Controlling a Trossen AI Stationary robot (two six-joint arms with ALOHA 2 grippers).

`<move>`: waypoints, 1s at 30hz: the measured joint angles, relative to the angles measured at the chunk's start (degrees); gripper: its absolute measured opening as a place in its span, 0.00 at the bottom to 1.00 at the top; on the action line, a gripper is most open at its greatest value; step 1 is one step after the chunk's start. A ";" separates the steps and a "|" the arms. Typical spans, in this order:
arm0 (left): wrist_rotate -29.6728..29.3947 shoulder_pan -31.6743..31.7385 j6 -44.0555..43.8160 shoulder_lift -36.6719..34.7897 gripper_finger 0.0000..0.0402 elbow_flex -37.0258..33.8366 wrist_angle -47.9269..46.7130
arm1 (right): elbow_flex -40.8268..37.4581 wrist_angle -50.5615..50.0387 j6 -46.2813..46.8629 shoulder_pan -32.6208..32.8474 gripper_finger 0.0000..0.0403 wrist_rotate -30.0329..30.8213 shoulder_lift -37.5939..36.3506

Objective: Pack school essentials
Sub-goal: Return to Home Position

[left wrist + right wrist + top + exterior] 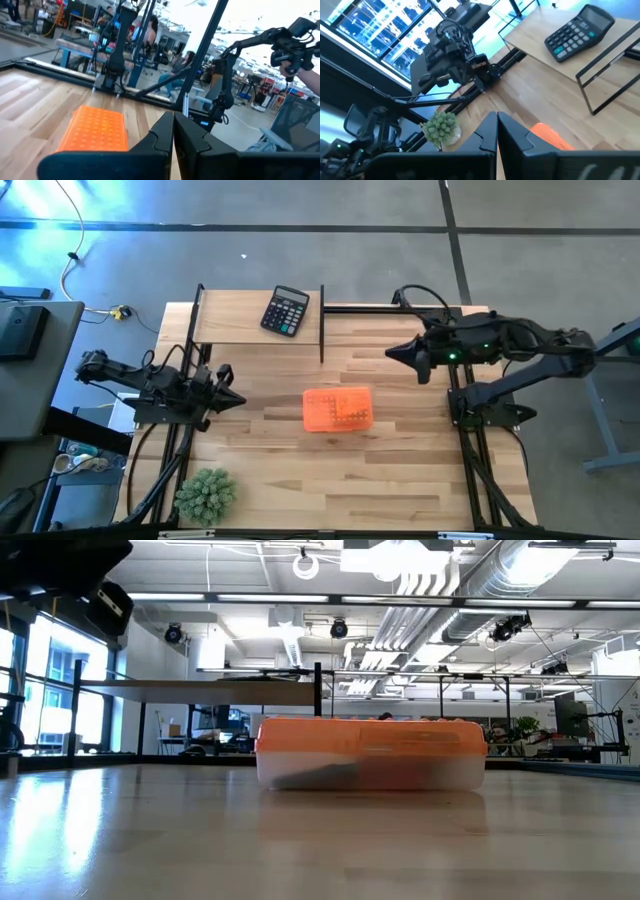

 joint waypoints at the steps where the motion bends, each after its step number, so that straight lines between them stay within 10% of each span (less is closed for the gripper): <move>1: 0.00 0.00 0.07 -0.99 0.01 -0.57 0.01 | 0.00 -0.22 -0.01 0.00 0.00 0.26 -0.43; 21: -3.43 0.02 -5.88 -8.16 0.00 -6.45 -1.66 | -0.09 -11.08 -9.97 -0.04 0.00 8.27 -15.70; 30: -2.57 0.02 -7.96 -8.14 0.01 -6.41 -3.45 | -13.77 -9.49 -13.91 -0.04 0.00 4.73 -27.16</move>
